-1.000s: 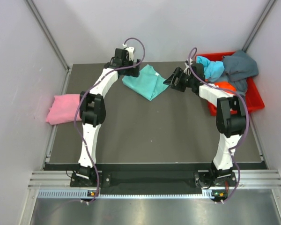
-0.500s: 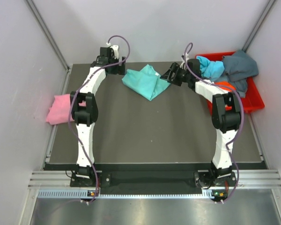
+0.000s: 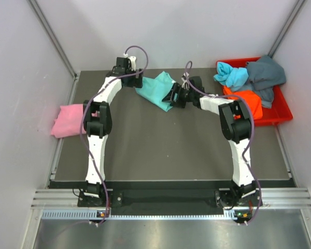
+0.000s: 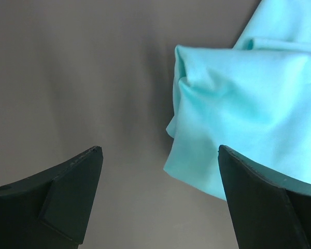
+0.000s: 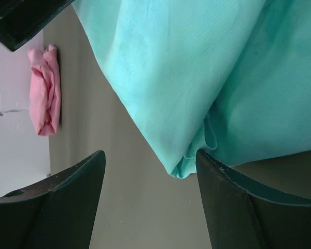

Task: Fold and stack the t-shirts
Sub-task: Fold the tshirt

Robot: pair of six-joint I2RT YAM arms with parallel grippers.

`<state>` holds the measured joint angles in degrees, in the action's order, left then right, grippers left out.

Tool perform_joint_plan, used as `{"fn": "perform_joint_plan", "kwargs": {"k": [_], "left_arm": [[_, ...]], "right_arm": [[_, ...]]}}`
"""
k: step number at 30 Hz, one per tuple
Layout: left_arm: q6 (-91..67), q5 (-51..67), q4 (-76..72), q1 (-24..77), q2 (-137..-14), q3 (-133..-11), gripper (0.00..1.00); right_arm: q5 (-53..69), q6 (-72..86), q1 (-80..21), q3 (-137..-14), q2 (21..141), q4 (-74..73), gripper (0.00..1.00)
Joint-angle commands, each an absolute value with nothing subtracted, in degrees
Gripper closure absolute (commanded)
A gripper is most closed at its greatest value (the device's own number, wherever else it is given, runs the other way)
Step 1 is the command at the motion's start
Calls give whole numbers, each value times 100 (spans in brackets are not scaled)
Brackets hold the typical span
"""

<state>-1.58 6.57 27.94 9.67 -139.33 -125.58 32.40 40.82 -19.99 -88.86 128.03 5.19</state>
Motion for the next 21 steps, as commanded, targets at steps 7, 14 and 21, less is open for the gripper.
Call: {"fn": "perform_joint_plan", "kwargs": {"k": [7, 14, 21], "left_arm": [[-290, 799, 2610, 967, -14168, -12788, 9], [-308, 668, 2663, 993, -14063, -12744, 8], [-360, 729, 2681, 967, -13861, -12683, 7]], "right_arm": [[3199, 4157, -2092, -9308, 13078, 800, 29], [3190, 4175, -2127, -9044, 13069, 773, 55], [3322, 4192, -2258, -8912, 13069, 905, 79]]}}
